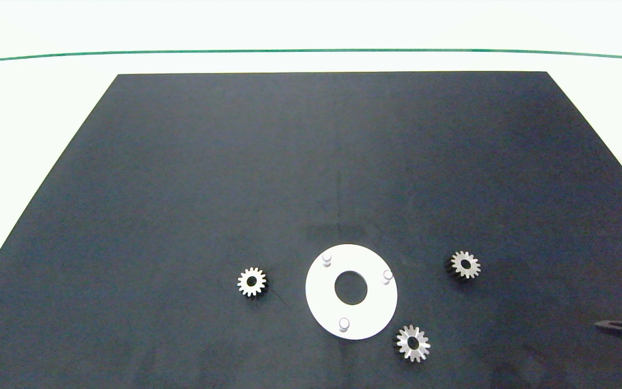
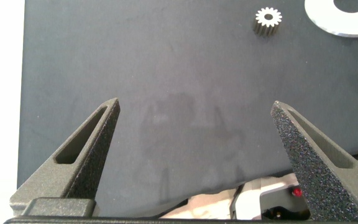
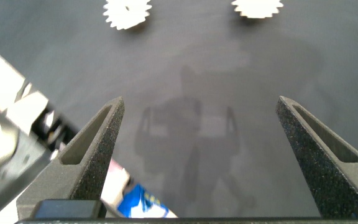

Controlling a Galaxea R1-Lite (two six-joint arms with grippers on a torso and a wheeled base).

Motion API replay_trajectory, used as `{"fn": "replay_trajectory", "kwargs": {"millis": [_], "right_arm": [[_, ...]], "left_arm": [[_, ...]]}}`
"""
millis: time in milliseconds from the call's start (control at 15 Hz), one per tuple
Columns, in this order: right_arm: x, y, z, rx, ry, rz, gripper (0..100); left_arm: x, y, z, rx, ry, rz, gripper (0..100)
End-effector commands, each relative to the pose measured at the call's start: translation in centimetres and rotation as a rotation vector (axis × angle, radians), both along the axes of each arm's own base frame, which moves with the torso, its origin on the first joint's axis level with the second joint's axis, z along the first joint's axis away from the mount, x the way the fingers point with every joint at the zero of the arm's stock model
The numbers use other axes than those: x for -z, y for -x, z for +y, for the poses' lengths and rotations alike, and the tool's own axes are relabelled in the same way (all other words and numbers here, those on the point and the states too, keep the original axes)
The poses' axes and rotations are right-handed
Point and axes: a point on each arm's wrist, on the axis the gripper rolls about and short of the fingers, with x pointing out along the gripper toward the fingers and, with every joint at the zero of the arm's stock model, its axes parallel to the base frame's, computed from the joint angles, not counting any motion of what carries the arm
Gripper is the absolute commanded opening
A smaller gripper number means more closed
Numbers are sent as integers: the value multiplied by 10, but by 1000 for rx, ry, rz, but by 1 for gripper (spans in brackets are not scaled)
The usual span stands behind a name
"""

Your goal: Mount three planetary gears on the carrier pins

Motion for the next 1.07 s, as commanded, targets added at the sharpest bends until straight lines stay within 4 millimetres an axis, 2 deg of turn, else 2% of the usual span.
{"fn": "replay_trajectory", "kwargs": {"millis": [67,267,600,1067], "right_arm": [[17,-18,27,-62,118,108,100],[30,-38,57,-64,177,105,100],[45,-51,98,-112,179,83,100],[56,-60,116,-96,217,115,100]], "left_arm": [[1,0,0,2,-3,4,100],[1,0,0,2,-3,2,100],[0,0,0,2,-3,-2,100],[0,0,0,2,-3,-4,100]]}}
